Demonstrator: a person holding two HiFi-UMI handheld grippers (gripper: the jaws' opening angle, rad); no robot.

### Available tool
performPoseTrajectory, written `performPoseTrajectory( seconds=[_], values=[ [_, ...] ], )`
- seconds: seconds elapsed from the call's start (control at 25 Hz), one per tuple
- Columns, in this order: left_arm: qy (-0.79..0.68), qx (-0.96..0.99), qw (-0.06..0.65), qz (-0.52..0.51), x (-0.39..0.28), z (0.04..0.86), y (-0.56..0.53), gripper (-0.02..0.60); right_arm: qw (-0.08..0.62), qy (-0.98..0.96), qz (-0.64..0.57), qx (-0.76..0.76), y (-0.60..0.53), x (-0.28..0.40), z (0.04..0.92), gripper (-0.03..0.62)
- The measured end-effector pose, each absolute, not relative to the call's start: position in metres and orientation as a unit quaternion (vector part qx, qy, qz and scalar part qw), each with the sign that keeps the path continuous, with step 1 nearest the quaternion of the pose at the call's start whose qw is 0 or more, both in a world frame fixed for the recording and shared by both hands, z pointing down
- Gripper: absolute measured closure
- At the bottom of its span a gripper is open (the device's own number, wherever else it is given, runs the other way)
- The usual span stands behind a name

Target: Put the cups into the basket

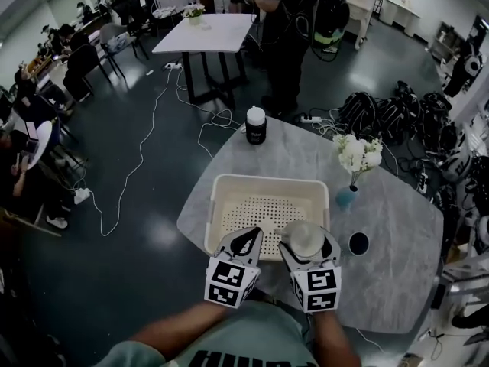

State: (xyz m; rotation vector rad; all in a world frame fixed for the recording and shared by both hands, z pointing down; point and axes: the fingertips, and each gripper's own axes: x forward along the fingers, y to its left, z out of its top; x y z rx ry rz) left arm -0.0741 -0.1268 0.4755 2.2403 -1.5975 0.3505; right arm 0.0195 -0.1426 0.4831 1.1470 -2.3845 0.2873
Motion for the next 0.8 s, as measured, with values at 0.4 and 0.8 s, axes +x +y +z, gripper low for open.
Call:
performPoseTrajectory(
  seconds=[0.4, 0.8],
  values=[
    [-0.622, 0.748, 0.198, 0.118, -0.153, 0.481, -0.141, 0.575, 0.272, -0.893, 0.087, 0.349, -0.175, -0.065, 0.499, 0.187],
    [-0.65, 0.722, 0.211, 0.112, -0.217, 0.49, -0.165, 0.575, 0.304, -0.891, 0.1, 0.321, -0.2, -0.122, 0.533, 0.187]
  ],
)
